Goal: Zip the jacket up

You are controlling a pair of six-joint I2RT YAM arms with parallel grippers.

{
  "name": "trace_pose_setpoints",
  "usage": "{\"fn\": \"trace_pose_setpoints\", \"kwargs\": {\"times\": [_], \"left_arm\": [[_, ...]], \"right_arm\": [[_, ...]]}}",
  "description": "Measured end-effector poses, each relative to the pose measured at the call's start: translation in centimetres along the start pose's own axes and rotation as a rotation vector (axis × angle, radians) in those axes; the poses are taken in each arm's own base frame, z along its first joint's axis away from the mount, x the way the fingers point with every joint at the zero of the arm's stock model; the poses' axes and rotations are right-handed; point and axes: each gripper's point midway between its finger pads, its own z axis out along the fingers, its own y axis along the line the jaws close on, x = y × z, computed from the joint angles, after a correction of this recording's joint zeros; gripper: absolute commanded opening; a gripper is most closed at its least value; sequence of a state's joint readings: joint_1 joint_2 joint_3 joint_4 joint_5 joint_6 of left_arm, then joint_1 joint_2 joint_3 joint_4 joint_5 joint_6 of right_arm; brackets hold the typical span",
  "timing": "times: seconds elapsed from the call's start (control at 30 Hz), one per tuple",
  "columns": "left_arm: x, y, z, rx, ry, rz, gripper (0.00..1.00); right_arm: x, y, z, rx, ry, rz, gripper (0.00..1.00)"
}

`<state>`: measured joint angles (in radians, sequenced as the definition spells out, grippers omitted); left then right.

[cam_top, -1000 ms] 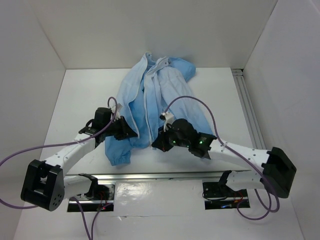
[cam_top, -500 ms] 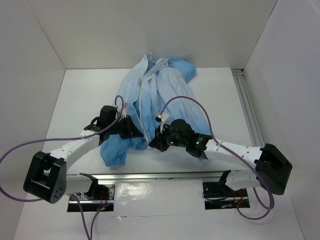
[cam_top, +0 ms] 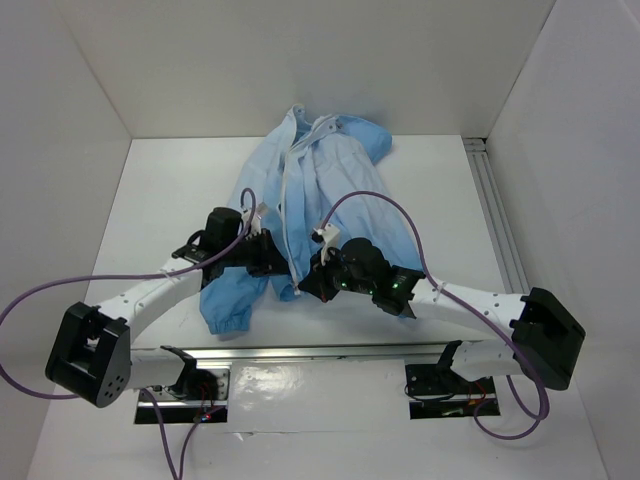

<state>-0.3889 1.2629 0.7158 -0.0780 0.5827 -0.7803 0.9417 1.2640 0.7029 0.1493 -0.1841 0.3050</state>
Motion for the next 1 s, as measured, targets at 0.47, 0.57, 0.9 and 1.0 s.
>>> {"fn": "trace_pose_setpoints", "kwargs": {"times": [0.47,0.57,0.9,1.0], "left_arm": [[1.0,-1.0,-1.1,-0.074,0.001,0.065,0.0],[1.0,-1.3,-1.4,-0.074,-0.005,0.072,0.0],[0.7,-1.7,-1.9,-0.075,-0.029,0.086,0.0],[0.7,-1.7,-1.9,-0.074,-0.028,0.087,0.0]], "right_arm": [[-1.4,-2.8,1.2,0.131,-0.02,0.056,0.0],[-1.3,-3.2,1.3,0.156,-0.015,0.068,0.0],[-0.7,-3.9,1.5,0.194,0.015,0.083,0.0],[-0.6,-3.9,1.4,0.196,0.019,0.084,0.0]]}}
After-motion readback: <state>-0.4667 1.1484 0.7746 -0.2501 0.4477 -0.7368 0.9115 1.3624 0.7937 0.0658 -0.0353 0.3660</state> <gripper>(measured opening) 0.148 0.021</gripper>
